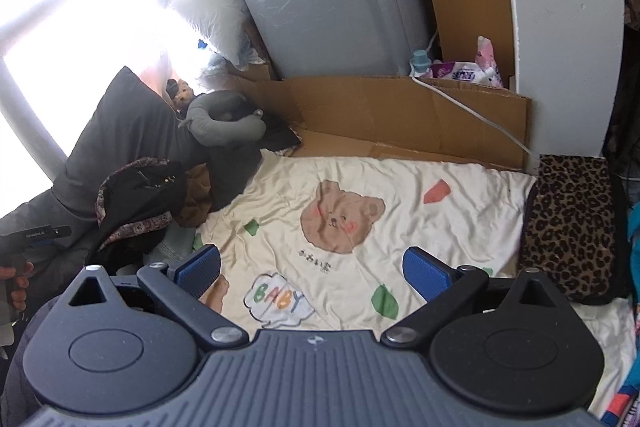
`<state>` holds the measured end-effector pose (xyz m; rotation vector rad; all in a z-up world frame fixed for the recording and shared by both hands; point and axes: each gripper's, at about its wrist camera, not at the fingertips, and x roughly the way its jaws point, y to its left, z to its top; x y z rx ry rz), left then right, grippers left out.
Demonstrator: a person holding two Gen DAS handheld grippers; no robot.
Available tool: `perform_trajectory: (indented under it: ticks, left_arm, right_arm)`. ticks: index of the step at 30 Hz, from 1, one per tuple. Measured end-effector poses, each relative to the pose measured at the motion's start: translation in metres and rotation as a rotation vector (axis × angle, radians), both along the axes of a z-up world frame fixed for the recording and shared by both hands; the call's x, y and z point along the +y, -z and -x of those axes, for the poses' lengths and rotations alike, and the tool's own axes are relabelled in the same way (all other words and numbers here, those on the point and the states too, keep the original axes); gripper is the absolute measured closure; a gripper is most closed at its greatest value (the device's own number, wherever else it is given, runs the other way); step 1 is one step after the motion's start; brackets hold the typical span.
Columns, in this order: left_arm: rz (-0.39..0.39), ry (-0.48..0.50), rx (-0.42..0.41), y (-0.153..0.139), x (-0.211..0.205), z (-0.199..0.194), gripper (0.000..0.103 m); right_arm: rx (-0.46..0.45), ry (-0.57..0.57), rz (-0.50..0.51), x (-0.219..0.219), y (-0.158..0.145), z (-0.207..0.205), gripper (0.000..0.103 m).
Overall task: Fold clothes
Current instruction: 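Move the left tool to the clothes pile and close on the black garment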
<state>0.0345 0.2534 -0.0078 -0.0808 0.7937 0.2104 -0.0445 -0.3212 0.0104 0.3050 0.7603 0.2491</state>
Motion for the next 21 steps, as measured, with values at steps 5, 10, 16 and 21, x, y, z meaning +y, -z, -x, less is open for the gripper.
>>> perform_trajectory:
  ticks: [5, 10, 16, 21]
  left_arm:
    - [-0.045, -0.012, 0.004, 0.012, 0.023, -0.014, 0.012]
    - [-0.07, -0.021, 0.005, 0.025, 0.041, -0.028, 0.012]
    - [-0.078, -0.01, 0.005, 0.041, 0.052, -0.039, 0.012]
    - [-0.081, 0.022, 0.008, 0.057, 0.052, -0.049, 0.019]
  right_arm:
    - [-0.026, 0.008, -0.011, -0.002, 0.012, -0.014, 0.003]
    - [-0.004, -0.005, -0.007, -0.001, 0.026, -0.027, 0.003]
    - [0.014, -0.018, -0.007, 0.001, 0.041, -0.045, 0.003]
    - [0.033, -0.026, -0.014, 0.004, 0.061, -0.061, 0.003]
